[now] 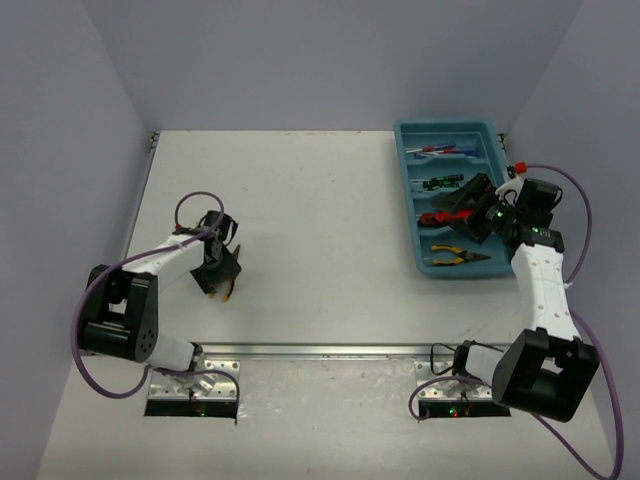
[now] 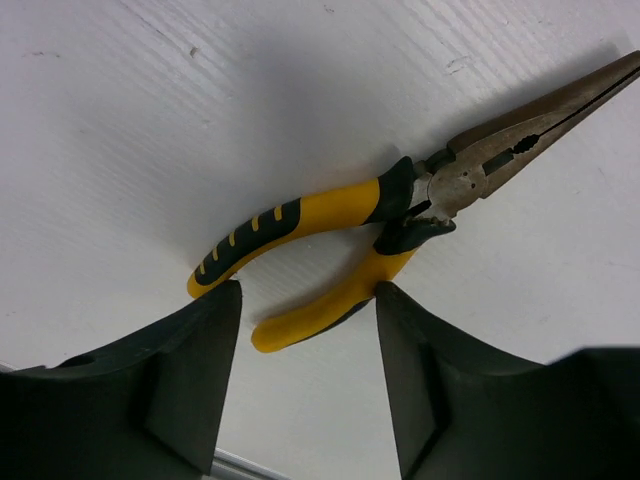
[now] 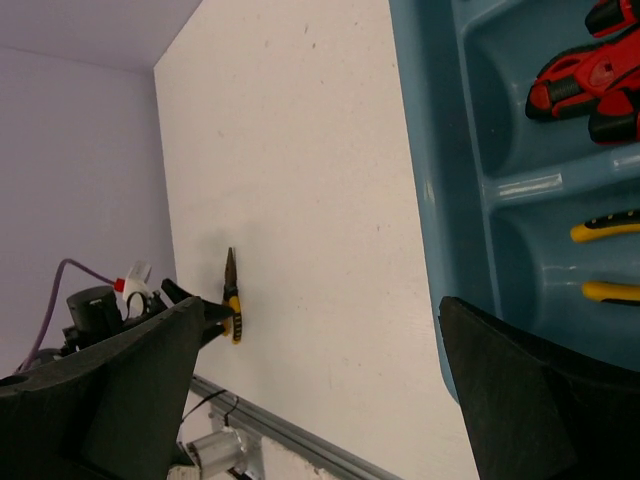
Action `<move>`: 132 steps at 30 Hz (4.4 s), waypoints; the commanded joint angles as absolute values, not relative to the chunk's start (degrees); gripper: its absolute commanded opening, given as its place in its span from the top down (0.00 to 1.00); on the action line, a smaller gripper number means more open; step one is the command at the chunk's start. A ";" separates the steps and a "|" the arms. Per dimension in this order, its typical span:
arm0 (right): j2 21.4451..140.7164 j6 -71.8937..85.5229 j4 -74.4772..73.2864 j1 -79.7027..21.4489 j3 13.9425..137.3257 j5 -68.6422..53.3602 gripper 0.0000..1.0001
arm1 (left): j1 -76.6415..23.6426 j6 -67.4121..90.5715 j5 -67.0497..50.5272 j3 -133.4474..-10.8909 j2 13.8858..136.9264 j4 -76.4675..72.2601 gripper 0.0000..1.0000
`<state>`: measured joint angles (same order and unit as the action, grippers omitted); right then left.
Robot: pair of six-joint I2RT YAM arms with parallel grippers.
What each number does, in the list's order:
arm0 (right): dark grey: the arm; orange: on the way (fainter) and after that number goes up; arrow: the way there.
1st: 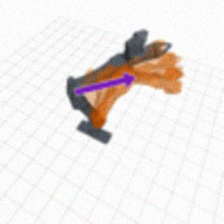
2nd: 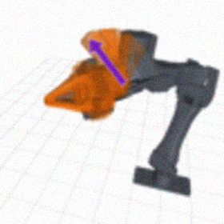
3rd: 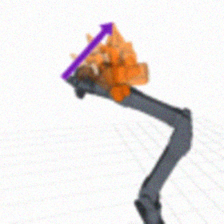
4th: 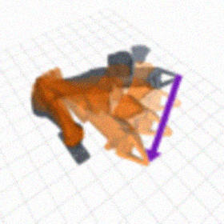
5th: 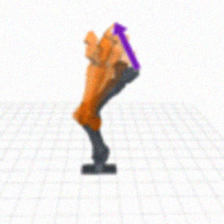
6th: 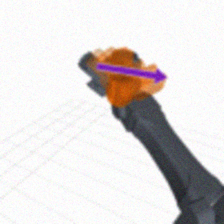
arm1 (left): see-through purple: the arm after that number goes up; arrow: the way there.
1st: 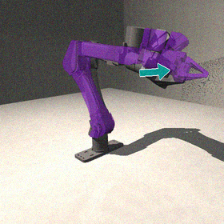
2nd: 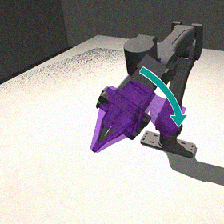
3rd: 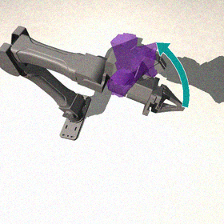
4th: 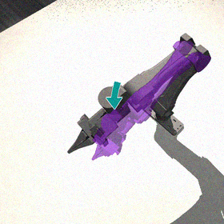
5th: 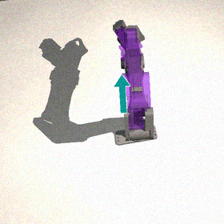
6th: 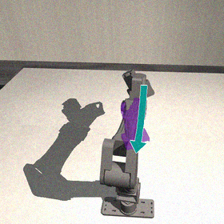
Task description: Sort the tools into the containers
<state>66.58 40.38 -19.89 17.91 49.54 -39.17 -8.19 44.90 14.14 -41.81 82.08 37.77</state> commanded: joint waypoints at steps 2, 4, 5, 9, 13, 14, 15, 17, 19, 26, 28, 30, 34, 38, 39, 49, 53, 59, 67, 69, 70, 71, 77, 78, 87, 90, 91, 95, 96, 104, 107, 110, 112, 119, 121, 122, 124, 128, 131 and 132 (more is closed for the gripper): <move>64.31 38.82 -17.05 18.19 51.47 -42.61 0.01 | -7.12 44.39 13.31 -38.85 83.88 34.20 0.43; 64.16 38.85 -17.05 18.19 51.42 -43.15 0.01 | -7.12 43.75 12.53 -38.84 84.04 33.37 0.42; 64.02 38.85 -17.01 18.19 51.38 -43.08 0.01 | -7.16 42.98 11.24 -38.74 84.56 32.50 0.43; 63.55 38.74 -17.03 18.19 51.33 -42.91 0.01 | -8.17 41.43 6.51 -38.50 86.22 29.83 0.46; 63.46 38.91 -16.48 18.19 51.01 -43.13 0.01 | -12.98 41.43 6.43 -39.13 87.61 28.15 0.48; 63.46 38.97 -16.29 18.19 50.87 -43.15 0.01 | -13.78 41.44 6.49 -39.49 88.19 27.93 0.55; 63.46 39.02 -16.10 18.19 50.73 -43.15 0.01 | -14.44 41.48 6.58 -39.87 88.80 27.79 0.62; 63.52 39.11 -16.00 18.19 50.65 -43.00 0.01 | -15.32 41.48 6.26 -39.86 90.69 27.25 0.72; 63.54 39.11 -15.93 18.19 50.53 -43.01 0.01 | -15.89 41.39 5.85 -39.75 92.53 26.37 0.83; 63.76 39.68 -14.31 18.19 49.80 -45.75 0.01 | -19.10 40.57 6.67 -40.47 96.42 24.61 1.00; 63.59 40.22 -11.83 18.14 48.89 -48.59 0.01 | -20.60 40.41 7.04 -40.79 95.23 24.66 1.00; 63.29 41.82 -7.29 18.11 47.21 -53.35 0.01 | -22.01 40.26 7.13 -41.04 92.37 24.45 1.00; 62.69 45.19 1.41 16.63 44.62 -58.82 0.01 | -27.37 39.86 6.88 -42.34 83.34 23.27 1.00; 63.22 42.44 -0.51 10.35 46.53 -58.62 0.01 | -31.82 39.44 4.58 -43.67 74.04 20.22 1.00; 63.45 42.28 -1.92 7.85 46.84 -57.06 0.01 | -32.60 39.27 3.18 -43.59 72.00 18.65 1.00; 57.27 57.03 10.65 -13.19 33.88 -33.25 0.11 | -39.34 38.13 -5.76 -40.96 65.64 1.63 1.00; 57.53 60.47 8.40 -20.44 33.53 -20.76 0.14 | -41.49 37.62 -6.94 -41.49 65.30 -3.87 1.00; 60.65 61.74 5.66 -29.60 35.38 -8.69 0.23 | -43.79 37.05 -8.14 -42.68 67.27 -7.31 1.00; 66.62 61.75 4.84 -34.18 39.01 -2.07 0.33 | -46.17 37.13 -8.64 -43.96 69.61 -9.22 1.00; 68.09 61.70 5.27 -34.83 39.93 -1.42 0.33 | -46.40 37.09 -8.87 -44.33 70.13 -9.48 1.00; 68.76 61.66 5.44 -35.19 40.33 -1.02 0.33 | -46.62 37.04 -9.05 -44.47 70.35 -9.67 1.00; 69.15 61.61 5.61 -35.41 40.72 -0.72 0.34 | -46.76 37.09 -9.18 -44.51 70.40 -9.75 1.00; 72.42 62.14 7.20 -35.68 41.57 -0.18 0.54 | -47.90 37.00 -9.76 -44.82 70.23 -10.55 1.00; 72.96 62.50 7.74 -35.80 41.57 -0.71 0.62 | -48.14 36.94 -9.58 -44.82 70.11 -10.61 1.00; 70.41 64.44 4.70 -35.26 40.62 1.66 1.00 | -48.25 35.70 -1.55 -46.81 68.86 -3.78 0.07; 68.29 65.29 2.23 -30.18 40.51 0.93 1.00 | -48.25 34.93 3.42 -48.44 66.96 2.26 0.00; 67.12 65.54 0.37 -27.42 40.71 0.57 1.00 | -48.25 34.58 5.93 -49.40 65.88 5.45 0.00; 61.76 65.83 -6.98 -15.27 41.15 -1.33 1.00 | -48.20 33.84 18.43 -53.02 61.37 18.91 0.00; 60.78 65.78 -8.56 -12.43 41.17 -3.12 1.00 | -48.16 33.79 21.25 -53.57 60.43 23.19 0.00; 60.66 64.25 -22.00 18.85 45.81 -13.18 1.00 | -48.16 33.57 30.25 -57.13 53.78 42.48 0.00; 62.08 64.08 -24.18 24.30 46.85 -13.81 1.00 | -48.16 33.30 31.93 -56.93 52.98 44.74 0.00; 64.70 63.81 -25.06 26.80 48.26 -13.86 1.00 | -48.16 32.25 34.11 -55.01 51.94 44.91 0.00; 67.86 62.84 -26.64 27.08 50.21 -10.45 1.00 | -48.08 30.66 35.34 -53.37 51.39 44.34 0.00; 74.21 61.66 -27.02 27.21 51.33 -9.60 0.98 | -48.08 29.72 36.22 -51.64 50.75 42.96 0.00; 74.18 60.76 -26.98 27.18 51.46 -7.68 0.90 | -48.08 29.79 36.16 -51.48 50.31 42.93 0.00; 74.32 60.27 -26.98 27.21 51.60 -7.26 0.85 | -48.12 29.75 36.08 -51.27 50.09 42.75 0.00; 74.71 59.36 -27.17 27.20 52.02 -7.47 0.65 | -48.08 29.58 35.95 -51.10 49.83 42.38 0.00; 74.82 58.62 -27.92 27.22 52.53 -6.74 0.29 | -48.08 29.80 36.36 -51.24 50.45 42.66 0.00; 73.47 57.01 -29.32 27.16 54.65 -6.64 0.25 | -47.91 31.20 37.94 -51.37 51.19 43.19 0.00; 72.68 55.64 -30.32 27.13 56.30 -6.55 0.23 | -47.07 32.09 38.38 -51.46 51.40 43.36 0.00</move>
<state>75.05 58.98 -29.24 26.92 50.42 -7.87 -47.99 30.48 35.63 -51.29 51.04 44.12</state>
